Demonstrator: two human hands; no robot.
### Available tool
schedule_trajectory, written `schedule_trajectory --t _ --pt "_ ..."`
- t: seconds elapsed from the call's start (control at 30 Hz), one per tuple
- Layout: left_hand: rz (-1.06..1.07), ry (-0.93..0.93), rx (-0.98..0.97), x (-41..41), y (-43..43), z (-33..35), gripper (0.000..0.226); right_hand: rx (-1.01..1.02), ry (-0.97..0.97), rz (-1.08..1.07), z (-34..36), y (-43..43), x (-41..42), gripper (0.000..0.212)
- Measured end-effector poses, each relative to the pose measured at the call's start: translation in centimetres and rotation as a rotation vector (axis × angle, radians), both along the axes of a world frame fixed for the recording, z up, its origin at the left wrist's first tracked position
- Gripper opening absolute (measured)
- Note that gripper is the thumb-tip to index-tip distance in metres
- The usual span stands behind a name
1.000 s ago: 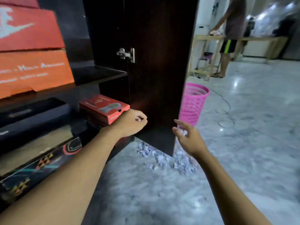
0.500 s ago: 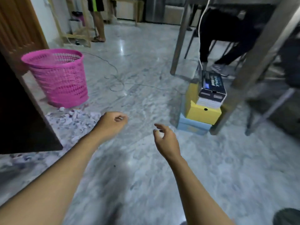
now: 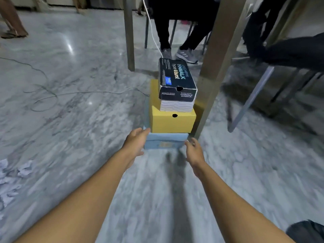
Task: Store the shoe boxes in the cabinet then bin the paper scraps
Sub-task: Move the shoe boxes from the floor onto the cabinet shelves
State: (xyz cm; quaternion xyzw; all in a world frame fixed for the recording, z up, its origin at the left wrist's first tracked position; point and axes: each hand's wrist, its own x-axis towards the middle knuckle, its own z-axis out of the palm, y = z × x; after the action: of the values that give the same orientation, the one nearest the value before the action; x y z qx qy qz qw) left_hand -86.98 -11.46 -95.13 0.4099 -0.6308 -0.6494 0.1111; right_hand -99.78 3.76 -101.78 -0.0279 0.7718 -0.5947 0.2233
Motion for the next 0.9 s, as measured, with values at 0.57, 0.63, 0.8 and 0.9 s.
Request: schedule_trajectory --t 0.57,0.63,0.8,0.9 --pt "0.166 -0.022 0.108 -9.3 -4.3 -10.0 0.018 -0.001 0.077 0.126 -6.0 -2.9 -6.9 0.031" --pt "0.180 -0.026 0.114 -8.7 -4.0 -10.1 0.021 -0.013 0.060 0.110 -5.9 -2.5 -6.6 0.036" --pt "0.160 -0.054 0.106 -5.0 -3.1 -10.5 0.035 -0.084 -0.085 0.008 -6.0 -0.9 -3.3 0.037" --pt "0.139 -0.094 0.116 -1.1 -2.1 -10.6 0.039 -0.075 -0.168 -0.047 -5.6 0.7 0.1 0.041"
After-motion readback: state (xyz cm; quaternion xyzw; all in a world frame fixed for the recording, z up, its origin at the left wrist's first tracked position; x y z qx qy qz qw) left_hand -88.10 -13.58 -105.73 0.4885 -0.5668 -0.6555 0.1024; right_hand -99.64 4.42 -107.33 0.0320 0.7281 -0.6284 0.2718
